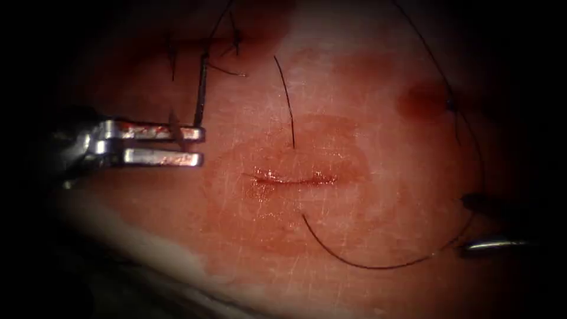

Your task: Wound Closure

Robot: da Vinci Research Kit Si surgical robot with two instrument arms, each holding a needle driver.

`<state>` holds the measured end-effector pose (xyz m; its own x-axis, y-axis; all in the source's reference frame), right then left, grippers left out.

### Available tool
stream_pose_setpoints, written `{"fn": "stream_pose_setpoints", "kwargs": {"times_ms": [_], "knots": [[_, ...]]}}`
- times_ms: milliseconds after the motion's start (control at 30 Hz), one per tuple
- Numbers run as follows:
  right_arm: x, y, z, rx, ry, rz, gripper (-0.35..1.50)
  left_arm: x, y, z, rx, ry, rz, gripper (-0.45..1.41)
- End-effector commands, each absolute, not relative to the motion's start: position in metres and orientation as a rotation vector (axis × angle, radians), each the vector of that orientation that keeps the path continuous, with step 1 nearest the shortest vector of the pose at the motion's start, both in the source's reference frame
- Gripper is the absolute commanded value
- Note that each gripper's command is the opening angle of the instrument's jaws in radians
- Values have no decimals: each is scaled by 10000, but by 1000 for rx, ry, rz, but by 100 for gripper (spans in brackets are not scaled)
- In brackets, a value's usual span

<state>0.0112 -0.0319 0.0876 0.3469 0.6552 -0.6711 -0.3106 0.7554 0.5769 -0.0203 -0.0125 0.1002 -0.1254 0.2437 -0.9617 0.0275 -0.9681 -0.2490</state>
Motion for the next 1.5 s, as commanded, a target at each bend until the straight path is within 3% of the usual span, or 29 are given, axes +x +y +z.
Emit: {"fn": "stream_pose_setpoints", "kwargs": {"times_ms": [33,167,400,433,467,767,800,833,1267,1500], "knots": [[100,-326,882,375,1025,660,108,-206,-125,1016,-1964,-302,2233,-45],[77,-321,877,355,1006,691,105,-198,-113,1056,-1932,-277,2253,-45],[74,-314,872,335,998,717,105,-196,-107,1104,-1908,-253,2282,-38],[76,-314,872,334,998,719,105,-196,-107,1118,-1905,-243,2289,14],[77,-314,872,334,997,719,105,-196,-107,1123,-1900,-241,2290,27],[81,-314,872,328,997,717,105,-189,-109,1136,-1881,-231,2290,37],[82,-315,872,327,997,718,105,-188,-108,1137,-1855,-256,2269,63],[83,-315,872,327,997,718,105,-187,-107,1137,-1838,-273,2254,76],[83,-318,867,327,997,714,105,-126,-78,1068,-1664,-267,2156,73],[83,-313,861,333,993,719,105,-157,-90,1051,-1633,-397,2072,69]]}}
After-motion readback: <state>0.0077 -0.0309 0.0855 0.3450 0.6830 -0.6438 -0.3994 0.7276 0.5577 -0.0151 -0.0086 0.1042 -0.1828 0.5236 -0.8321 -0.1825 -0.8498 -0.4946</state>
